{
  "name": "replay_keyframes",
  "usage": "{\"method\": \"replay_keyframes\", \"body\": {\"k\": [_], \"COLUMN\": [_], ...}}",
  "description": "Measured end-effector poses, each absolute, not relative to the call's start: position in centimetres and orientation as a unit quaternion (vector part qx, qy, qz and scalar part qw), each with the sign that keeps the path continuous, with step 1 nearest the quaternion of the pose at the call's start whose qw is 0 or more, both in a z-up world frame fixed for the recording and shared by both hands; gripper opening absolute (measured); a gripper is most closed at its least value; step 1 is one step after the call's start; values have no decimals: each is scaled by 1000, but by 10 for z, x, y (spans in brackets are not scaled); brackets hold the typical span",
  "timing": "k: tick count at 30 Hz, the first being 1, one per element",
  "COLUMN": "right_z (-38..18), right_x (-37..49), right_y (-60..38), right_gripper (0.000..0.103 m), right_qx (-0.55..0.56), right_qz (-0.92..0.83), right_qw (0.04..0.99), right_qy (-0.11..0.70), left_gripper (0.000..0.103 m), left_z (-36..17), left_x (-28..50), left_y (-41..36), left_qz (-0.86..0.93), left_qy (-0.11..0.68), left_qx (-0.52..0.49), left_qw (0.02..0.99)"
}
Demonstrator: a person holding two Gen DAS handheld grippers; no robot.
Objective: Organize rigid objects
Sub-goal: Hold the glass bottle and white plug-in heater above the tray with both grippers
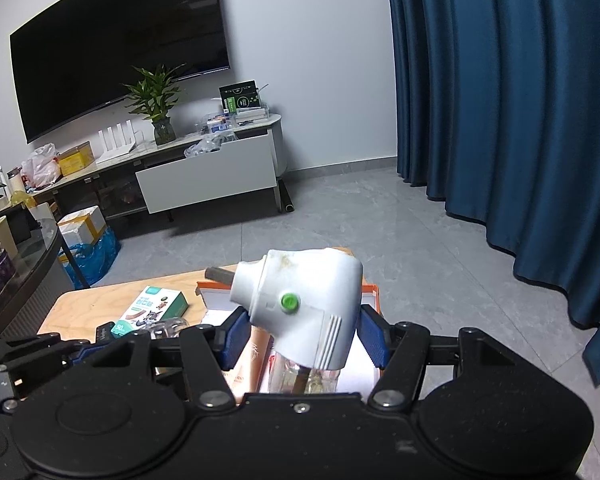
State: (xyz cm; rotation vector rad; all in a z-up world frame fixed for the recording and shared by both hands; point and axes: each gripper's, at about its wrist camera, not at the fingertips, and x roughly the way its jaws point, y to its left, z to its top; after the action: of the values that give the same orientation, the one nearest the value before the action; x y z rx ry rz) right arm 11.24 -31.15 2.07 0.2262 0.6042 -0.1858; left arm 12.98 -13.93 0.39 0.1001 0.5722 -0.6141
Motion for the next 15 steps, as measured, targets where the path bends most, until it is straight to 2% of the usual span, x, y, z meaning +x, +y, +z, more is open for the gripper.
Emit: {"method": "replay_keyframes", "body": {"k": [15], "right_z": [23], "right_x": [113], "right_y": [-310], "right_gripper": [71], "right_qx": [109], "right_qz": [-87], "right_qw": [944], "right_qy": [299], "left_gripper": [50], "left_z": [4], "left_x": [126], "left_y": [-138], "left_qz": [-298], "left_qy": [272], "left_qx": [47], "left_qw": [914]}}
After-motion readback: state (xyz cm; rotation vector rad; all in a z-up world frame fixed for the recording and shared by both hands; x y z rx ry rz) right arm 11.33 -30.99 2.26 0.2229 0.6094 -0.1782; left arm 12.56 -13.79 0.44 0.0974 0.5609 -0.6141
